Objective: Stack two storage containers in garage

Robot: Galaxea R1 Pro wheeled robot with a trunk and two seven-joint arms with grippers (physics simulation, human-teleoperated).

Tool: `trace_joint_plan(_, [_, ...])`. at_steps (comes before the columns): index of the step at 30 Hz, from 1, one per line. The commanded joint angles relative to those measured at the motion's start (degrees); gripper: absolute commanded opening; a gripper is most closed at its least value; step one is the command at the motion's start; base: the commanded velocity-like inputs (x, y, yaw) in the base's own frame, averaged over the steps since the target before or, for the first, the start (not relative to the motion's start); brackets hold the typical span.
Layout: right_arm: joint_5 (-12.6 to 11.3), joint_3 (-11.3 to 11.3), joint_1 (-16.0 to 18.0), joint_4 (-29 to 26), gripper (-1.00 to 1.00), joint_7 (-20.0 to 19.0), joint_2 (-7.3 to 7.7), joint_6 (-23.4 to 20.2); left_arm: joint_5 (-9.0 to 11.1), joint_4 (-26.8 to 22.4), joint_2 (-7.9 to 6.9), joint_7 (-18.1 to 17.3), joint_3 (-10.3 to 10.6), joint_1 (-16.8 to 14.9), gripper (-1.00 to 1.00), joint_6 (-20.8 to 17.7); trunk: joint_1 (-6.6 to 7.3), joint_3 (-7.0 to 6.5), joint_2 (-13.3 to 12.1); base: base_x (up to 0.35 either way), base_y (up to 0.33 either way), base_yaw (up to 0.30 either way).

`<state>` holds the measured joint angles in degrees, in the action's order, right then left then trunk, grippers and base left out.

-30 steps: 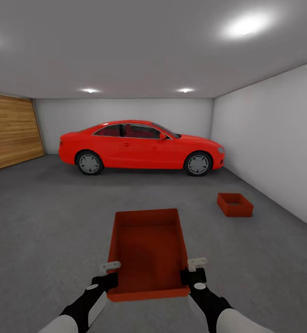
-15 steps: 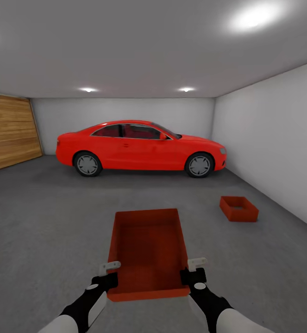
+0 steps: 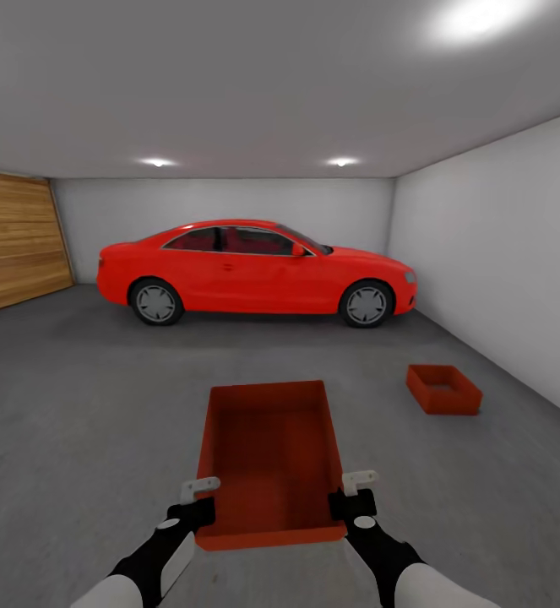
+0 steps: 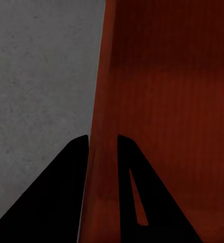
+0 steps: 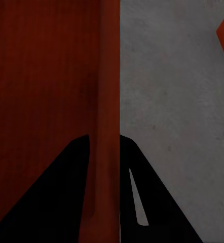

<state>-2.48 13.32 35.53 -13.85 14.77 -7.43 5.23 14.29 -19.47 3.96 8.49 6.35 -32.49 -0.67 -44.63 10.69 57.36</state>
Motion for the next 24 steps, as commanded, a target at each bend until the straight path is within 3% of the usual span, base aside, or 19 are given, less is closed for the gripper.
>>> trace_joint_plan(1, [-0.9, -0.9, 0.1, 0.2, -1.0, 0.3, 0.05, 0.3, -0.4, -0.2, -2.56, 3.5, 0.1, 0.0, -1.0, 3.5, -0.04, 0.08, 0.1, 0.322, 0.0, 0.0])
trace_joint_plan(24, [-0.8, -0.9, 0.1, 0.3, -1.0, 0.3, 0.05, 0.3, -0.4, -0.2, -2.57, 3.5, 0.1, 0.0, -1.0, 3.6, -0.04, 0.08, 0.1, 0.322, 0.0, 0.0])
